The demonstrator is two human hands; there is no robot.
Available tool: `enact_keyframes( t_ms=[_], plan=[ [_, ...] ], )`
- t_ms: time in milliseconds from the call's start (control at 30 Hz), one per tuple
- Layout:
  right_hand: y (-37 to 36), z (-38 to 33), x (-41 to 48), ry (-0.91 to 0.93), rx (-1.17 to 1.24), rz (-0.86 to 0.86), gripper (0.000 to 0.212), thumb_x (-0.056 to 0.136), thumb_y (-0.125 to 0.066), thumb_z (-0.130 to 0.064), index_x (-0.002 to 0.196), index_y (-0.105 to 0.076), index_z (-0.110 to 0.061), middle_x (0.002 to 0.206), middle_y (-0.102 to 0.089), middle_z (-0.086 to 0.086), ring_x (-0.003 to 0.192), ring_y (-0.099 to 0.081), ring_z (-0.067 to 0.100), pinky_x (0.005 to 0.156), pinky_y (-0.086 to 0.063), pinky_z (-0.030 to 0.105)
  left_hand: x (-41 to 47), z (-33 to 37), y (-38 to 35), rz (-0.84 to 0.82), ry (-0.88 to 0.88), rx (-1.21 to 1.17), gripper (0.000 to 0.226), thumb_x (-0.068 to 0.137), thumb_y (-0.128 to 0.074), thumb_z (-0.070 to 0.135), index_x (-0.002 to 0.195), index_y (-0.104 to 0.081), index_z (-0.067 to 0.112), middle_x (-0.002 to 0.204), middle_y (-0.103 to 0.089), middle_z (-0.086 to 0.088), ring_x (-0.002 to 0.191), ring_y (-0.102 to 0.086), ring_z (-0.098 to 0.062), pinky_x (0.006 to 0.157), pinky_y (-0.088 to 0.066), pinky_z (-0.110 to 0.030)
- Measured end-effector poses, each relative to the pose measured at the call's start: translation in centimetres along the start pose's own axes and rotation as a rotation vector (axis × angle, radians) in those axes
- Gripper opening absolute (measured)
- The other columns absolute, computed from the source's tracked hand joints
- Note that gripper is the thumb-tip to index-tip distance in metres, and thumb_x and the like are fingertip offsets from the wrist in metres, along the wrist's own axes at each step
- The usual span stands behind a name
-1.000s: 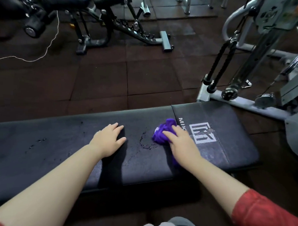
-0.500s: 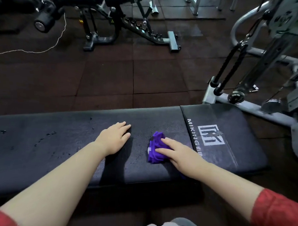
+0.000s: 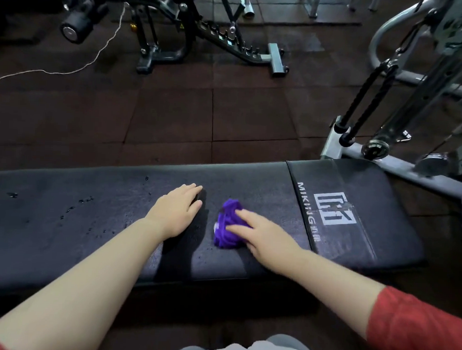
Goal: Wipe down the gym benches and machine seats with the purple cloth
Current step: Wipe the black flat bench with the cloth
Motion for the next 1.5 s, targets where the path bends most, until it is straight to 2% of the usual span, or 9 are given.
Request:
enact_keyframes(
  t_ms=[200, 367, 500, 733, 900, 1033, 1133, 1367, 1500],
  plan=[
    [0.1, 0.5, 0.5, 0.27, -0.025, -0.144, 0.04, 0.089, -0.042, -0.02, 0.125, -0.06, -0.022, 0.141, -0.047, 0.012, 0.128, -0.046, 0.032, 0.106, -0.039, 0.041, -1.3, -0.2, -0.3, 0.001, -0.015, 0.055, 0.05, 0.101, -0.034, 0.037, 0.15, -0.029, 0.023, 0.157, -0.024, 0.004, 0.146, -0.017, -0.016, 0.113, -0.023, -0.036],
    [2.7, 8.5, 8.0, -0.056, -0.065, 0.104, 0.039, 0.087, -0.053, -0.008, 0.125, -0.061, -0.015, 0.14, -0.046, 0.02, 0.125, -0.047, 0.04, 0.103, -0.037, 0.04, -3.4, -1.4, -0.7, 0.019, 0.017, 0.045, 0.053, 0.101, -0.036, 0.039, 0.15, -0.027, 0.023, 0.158, -0.023, 0.004, 0.146, -0.016, -0.017, 0.114, -0.021, -0.034],
    [1.8, 10.4, 10.0, -0.373, -0.134, 0.134, 0.044, 0.095, -0.046, -0.025, 0.138, -0.045, -0.017, 0.152, -0.03, 0.006, 0.134, -0.035, 0.029, 0.1, -0.029, 0.025, -4.4, -3.0, -1.0, 0.0, 0.038, 0.061, 0.054, 0.1, -0.036, 0.041, 0.151, -0.026, 0.023, 0.158, -0.021, 0.005, 0.147, -0.015, -0.016, 0.114, -0.022, -0.037],
    [0.2, -0.5, 4.0, 0.023, -0.023, 0.033, 0.045, 0.076, -0.075, -0.018, 0.12, -0.062, -0.014, 0.133, -0.054, 0.016, 0.114, -0.057, 0.037, 0.102, -0.039, 0.04, -4.6, -3.4, -0.5, 0.084, 0.057, 0.003, 0.048, 0.1, -0.04, 0.039, 0.145, -0.039, 0.025, 0.154, -0.032, 0.006, 0.144, -0.023, -0.015, 0.112, -0.028, -0.04],
    [-1.7, -4.9, -1.8, 0.317, -0.001, -0.149, 0.038, 0.093, -0.053, -0.032, 0.131, -0.053, -0.029, 0.145, -0.043, 0.004, 0.13, -0.045, 0.025, 0.111, -0.028, 0.03, -5.6, -3.5, -0.1, 0.127, 0.061, -0.028, 0.044, 0.1, -0.038, 0.037, 0.143, -0.042, 0.025, 0.153, -0.035, 0.007, 0.144, -0.024, -0.014, 0.111, -0.026, -0.037],
    [-2.1, -4.1, 0.2, 0.459, 0.008, -0.175, 0.035, 0.095, -0.045, -0.024, 0.128, -0.057, -0.03, 0.144, -0.046, 0.003, 0.129, -0.046, 0.027, 0.109, -0.035, 0.033, -6.6, -3.6, 0.2, 0.128, 0.057, -0.035, 0.044, 0.1, -0.038, 0.038, 0.143, -0.042, 0.026, 0.153, -0.034, 0.007, 0.144, -0.022, -0.012, 0.111, -0.025, -0.035],
    [-1.1, -1.1, 5.7, 0.351, -0.028, -0.074, 0.036, 0.09, -0.048, -0.016, 0.122, -0.063, -0.022, 0.139, -0.051, 0.01, 0.123, -0.051, 0.032, 0.105, -0.04, 0.039, -7.3, -3.9, 0.6, 0.134, 0.054, -0.023, 0.045, 0.1, -0.039, 0.038, 0.143, -0.042, 0.026, 0.153, -0.033, 0.007, 0.144, -0.022, -0.012, 0.112, -0.022, -0.034],
    [1.0, 6.0, 14.7, -0.311, -0.016, 0.138, 0.03, 0.092, -0.05, -0.016, 0.119, -0.062, -0.02, 0.139, -0.047, 0.014, 0.121, -0.047, 0.036, 0.094, -0.044, 0.039, -8.4, -5.9, 0.4, 0.096, 0.077, 0.02, 0.05, 0.099, -0.039, 0.042, 0.146, -0.037, 0.026, 0.155, -0.029, 0.007, 0.145, -0.018, -0.014, 0.115, -0.023, -0.039],
    [0.6, 2.4, 13.0, -0.261, -0.013, 0.155, 0.028, 0.091, -0.053, -0.015, 0.116, -0.064, -0.018, 0.133, -0.052, 0.014, 0.114, -0.052, 0.038, 0.089, -0.047, 0.041, -8.1, -7.0, 0.6, 0.091, 0.052, 0.066, 0.051, 0.099, -0.039, 0.042, 0.146, -0.035, 0.025, 0.155, -0.029, 0.006, 0.145, -0.02, -0.015, 0.115, -0.024, -0.04]
  ],
)
Point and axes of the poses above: each hand's wrist, its own x-axis towards the middle knuckle, its own y-axis out of the back of the hand, z = x × y, the point moved 10 cm from there along x, towards the middle knuckle
